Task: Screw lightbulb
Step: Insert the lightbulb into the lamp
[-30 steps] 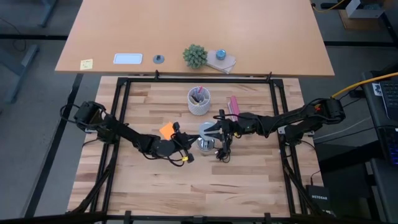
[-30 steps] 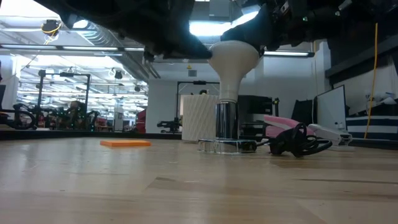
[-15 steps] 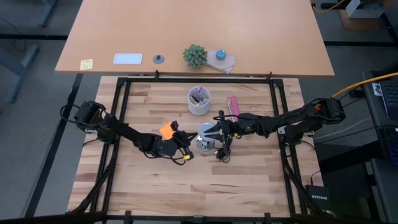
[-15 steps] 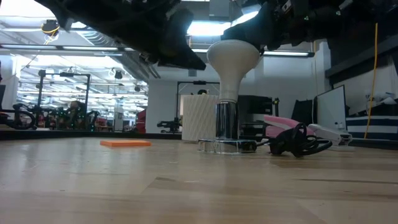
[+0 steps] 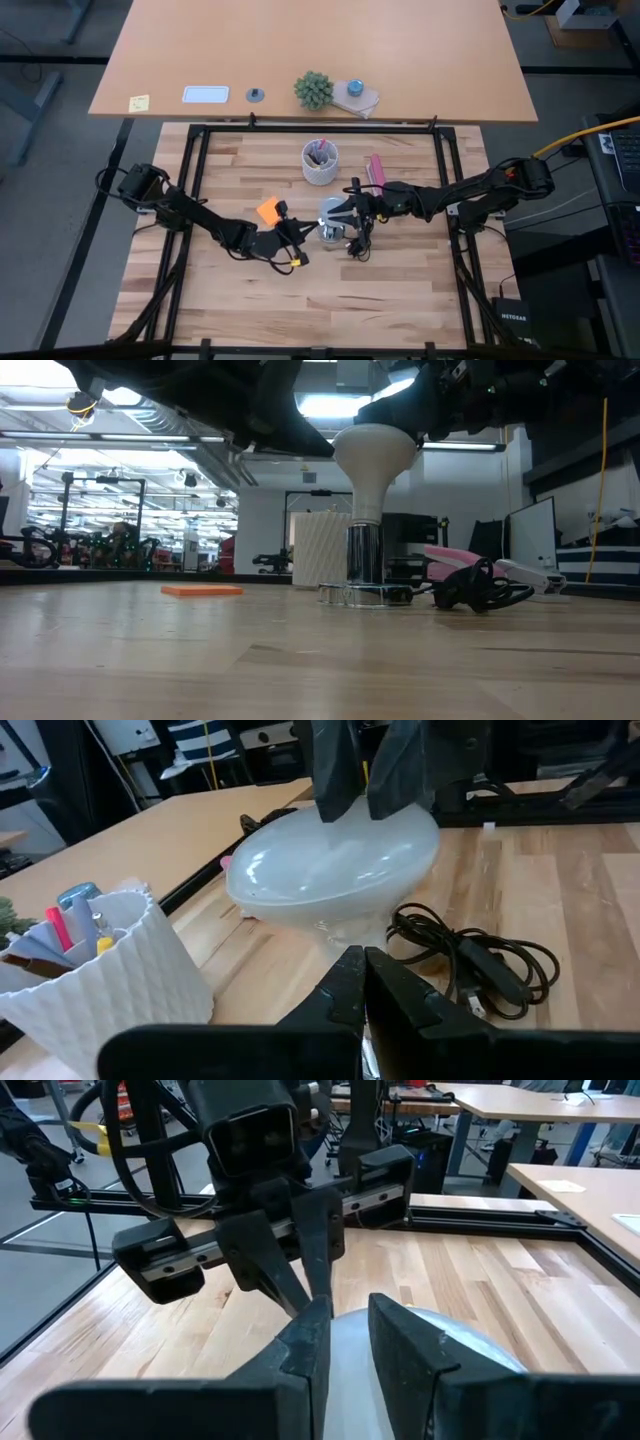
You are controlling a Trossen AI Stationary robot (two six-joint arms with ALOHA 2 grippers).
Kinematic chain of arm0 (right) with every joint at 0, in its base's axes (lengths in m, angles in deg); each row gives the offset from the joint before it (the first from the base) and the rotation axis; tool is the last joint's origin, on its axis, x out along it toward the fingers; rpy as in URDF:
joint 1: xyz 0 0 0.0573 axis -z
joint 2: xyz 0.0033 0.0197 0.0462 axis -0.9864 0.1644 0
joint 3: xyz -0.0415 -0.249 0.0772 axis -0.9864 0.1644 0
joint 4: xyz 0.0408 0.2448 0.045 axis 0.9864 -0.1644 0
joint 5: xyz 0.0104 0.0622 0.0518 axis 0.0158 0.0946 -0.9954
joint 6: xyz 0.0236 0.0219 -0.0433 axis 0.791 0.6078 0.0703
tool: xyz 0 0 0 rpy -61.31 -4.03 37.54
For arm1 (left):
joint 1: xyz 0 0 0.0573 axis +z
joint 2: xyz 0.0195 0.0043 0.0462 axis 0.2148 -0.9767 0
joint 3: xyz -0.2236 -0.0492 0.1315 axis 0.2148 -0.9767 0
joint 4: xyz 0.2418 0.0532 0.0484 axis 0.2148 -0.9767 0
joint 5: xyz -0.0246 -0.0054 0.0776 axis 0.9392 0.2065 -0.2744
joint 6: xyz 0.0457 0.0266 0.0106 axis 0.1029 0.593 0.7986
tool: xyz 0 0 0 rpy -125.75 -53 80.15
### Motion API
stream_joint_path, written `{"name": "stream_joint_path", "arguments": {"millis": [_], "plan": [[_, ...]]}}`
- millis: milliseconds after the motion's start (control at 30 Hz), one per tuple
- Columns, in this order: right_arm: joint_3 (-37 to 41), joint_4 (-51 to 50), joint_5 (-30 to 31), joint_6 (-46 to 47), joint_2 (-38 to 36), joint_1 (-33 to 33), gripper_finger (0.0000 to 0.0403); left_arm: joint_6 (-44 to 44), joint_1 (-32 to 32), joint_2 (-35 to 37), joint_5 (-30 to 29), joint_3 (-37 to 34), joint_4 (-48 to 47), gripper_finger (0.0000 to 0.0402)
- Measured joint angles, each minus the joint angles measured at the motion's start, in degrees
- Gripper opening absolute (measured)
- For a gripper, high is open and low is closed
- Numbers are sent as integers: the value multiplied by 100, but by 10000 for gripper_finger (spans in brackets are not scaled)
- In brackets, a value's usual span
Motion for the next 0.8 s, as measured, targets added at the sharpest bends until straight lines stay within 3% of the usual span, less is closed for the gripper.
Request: {"name": "stream_joint_path", "arguments": {"millis": [800], "plan": [[-4, 437, 24, 4, 214, 1, 76, 27, 0, 2, 343, 0, 113, 1]]}}
